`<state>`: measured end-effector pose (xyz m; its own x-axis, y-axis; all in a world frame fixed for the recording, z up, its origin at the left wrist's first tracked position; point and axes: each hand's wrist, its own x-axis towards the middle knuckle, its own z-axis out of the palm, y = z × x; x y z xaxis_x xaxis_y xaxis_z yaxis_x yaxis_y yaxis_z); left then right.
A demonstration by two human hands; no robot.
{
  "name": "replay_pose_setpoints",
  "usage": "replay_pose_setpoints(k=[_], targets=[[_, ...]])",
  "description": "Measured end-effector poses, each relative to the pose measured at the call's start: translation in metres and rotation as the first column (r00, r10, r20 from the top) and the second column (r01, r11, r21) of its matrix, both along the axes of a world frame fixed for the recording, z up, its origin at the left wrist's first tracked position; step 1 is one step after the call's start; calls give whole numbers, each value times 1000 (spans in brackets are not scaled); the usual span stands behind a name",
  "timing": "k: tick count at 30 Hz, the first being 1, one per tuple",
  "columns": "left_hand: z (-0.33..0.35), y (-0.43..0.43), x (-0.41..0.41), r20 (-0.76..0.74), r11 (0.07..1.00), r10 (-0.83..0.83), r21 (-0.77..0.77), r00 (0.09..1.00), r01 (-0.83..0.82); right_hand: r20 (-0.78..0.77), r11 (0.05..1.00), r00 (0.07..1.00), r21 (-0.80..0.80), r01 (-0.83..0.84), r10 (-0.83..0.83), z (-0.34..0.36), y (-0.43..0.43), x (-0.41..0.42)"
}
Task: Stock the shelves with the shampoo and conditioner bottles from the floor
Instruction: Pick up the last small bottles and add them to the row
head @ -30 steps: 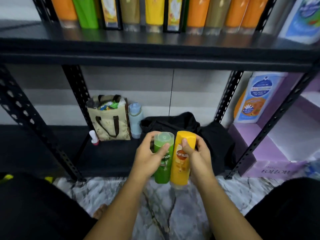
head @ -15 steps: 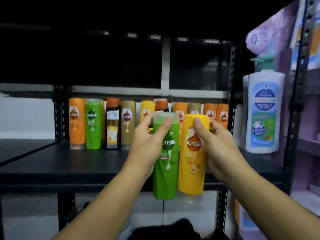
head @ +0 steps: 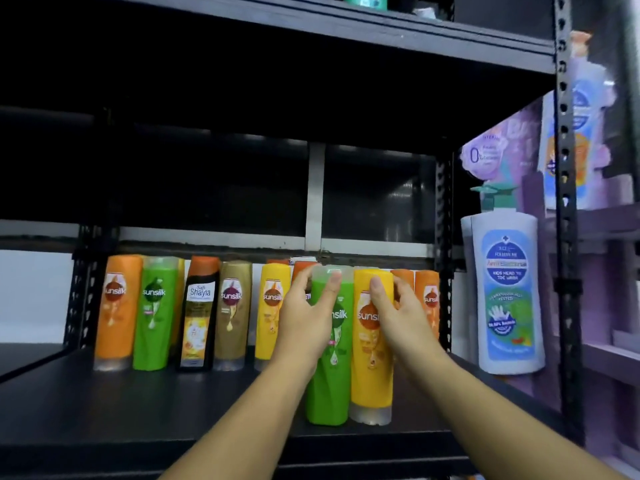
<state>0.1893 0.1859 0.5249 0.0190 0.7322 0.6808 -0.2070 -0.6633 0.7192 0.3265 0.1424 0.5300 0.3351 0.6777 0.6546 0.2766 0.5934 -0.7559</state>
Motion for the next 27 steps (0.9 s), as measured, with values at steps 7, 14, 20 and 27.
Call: replay_pose_setpoints(k=[7, 14, 20, 27], targets=[[-42, -5, -25, -438, 999, -54, -18, 897, 51, 225, 951, 953, -277, -137, 203, -57, -9, 26], [-78, 16, -21, -530, 977, -150, -209, 835, 43, 377, 923, 908, -384, -25, 182, -78, -3, 47], [-61, 45, 31, -664, 973, -157, -229, 731, 1, 459, 866, 888, -453, 212, 23, -72, 14, 94], [-45, 76, 133, -740, 973, -149, -229, 655, -37, 391, 778, 913, -537, 327, -114, -62, 41, 168]])
